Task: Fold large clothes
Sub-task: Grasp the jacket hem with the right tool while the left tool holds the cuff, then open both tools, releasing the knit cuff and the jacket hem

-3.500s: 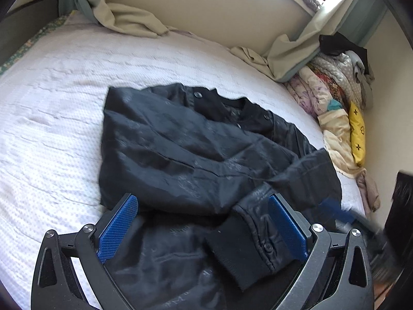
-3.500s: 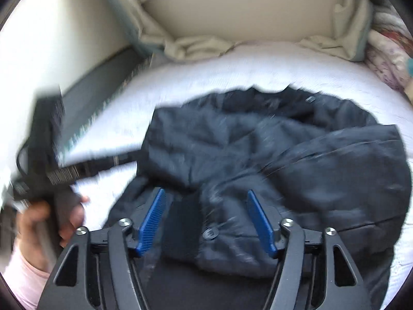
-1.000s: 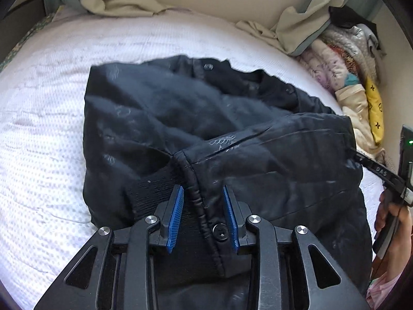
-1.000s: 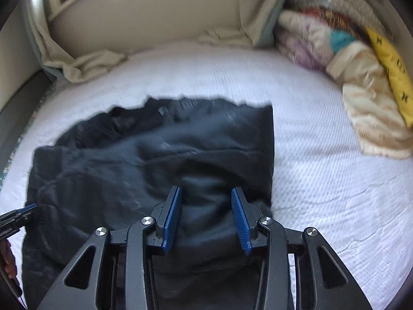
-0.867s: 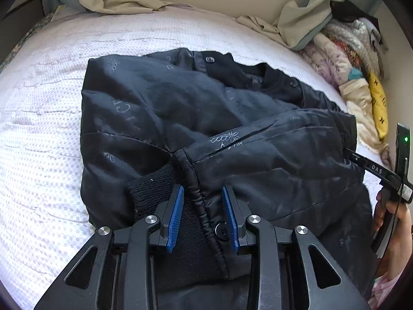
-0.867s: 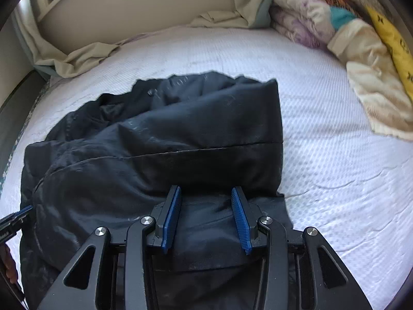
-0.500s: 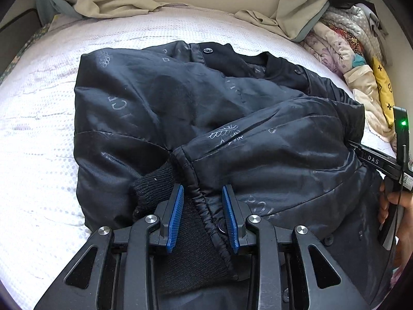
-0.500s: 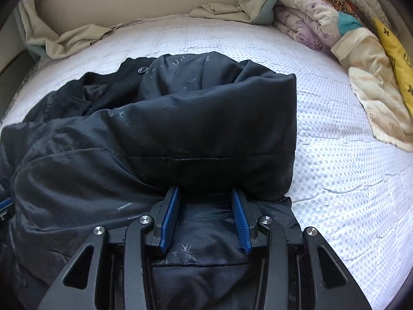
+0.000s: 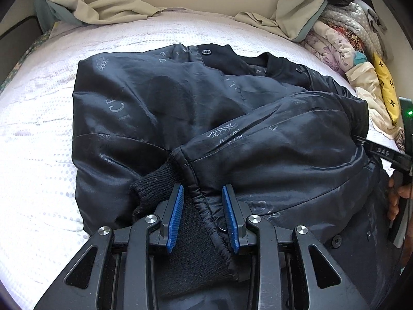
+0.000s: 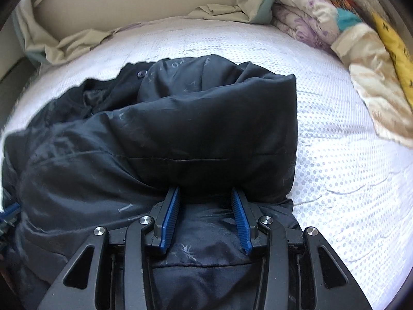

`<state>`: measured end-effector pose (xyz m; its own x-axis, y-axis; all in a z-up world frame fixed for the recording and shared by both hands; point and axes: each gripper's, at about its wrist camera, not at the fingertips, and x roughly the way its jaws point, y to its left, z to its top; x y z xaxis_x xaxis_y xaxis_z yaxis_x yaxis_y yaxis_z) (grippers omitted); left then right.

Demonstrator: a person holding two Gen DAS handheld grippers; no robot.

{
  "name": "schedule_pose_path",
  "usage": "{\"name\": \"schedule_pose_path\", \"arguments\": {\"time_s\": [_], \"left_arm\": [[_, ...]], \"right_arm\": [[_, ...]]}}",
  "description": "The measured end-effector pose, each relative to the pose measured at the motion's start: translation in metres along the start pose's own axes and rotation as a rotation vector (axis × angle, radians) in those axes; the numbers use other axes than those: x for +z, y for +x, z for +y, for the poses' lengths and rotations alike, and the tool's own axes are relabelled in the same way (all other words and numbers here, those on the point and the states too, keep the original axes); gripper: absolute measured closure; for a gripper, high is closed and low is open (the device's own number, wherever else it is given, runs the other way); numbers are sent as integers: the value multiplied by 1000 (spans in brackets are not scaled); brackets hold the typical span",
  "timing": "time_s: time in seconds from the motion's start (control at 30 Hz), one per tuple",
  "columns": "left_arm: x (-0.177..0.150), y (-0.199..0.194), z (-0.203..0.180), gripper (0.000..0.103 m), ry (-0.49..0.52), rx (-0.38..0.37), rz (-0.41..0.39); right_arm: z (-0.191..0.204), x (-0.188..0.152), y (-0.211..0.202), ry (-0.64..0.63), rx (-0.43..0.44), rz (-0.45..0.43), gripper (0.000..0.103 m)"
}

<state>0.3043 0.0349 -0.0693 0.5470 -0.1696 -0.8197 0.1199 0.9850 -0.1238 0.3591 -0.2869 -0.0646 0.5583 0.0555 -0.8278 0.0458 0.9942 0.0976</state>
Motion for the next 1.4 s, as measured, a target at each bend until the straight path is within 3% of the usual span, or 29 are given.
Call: {"name": "schedule_pose_path", "arguments": {"time_s": [0.13, 0.3, 0.4, 0.5, 0.67, 0.9, 1.0, 1.1, 1.27, 1.33, 1.4], "left_arm": [[0, -2, -3, 68, 1, 15, -3], [0, -2, -3, 68, -3, 14, 0], [1, -2, -3, 67, -7, 9, 3], [1, -2, -2, 67, -9, 8, 3], [0, -3, -4, 67, 3, 21, -6], [-3, -4, -7, 65, 6, 27, -18], [-4, -4, -10, 61, 18, 29, -26], [-4, -6, -15, 47, 34, 16, -35], [-4, -14, -29, 8, 66, -8, -39], [-4, -20, -36, 5, 83, 13, -40], [-3, -27, -42, 5, 104, 35, -50]], "right_arm": [[-4, 4, -22, 35, 10, -10, 62], [10, 0, -64, -15, -41, -135, 57], [26, -11, -77, -80, 16, -140, 57], [38, -22, -72, -128, 51, -96, 57], [42, -32, -42, -167, 20, -35, 57], [35, -35, -14, -162, 37, -14, 57], [39, -38, -5, -183, 13, -37, 57], [43, -37, -2, -184, -2, -43, 57], [40, -30, -8, -139, 26, -24, 55], [37, -27, -17, -112, 58, -11, 48], [35, -23, -30, -85, 97, -11, 36]]}}
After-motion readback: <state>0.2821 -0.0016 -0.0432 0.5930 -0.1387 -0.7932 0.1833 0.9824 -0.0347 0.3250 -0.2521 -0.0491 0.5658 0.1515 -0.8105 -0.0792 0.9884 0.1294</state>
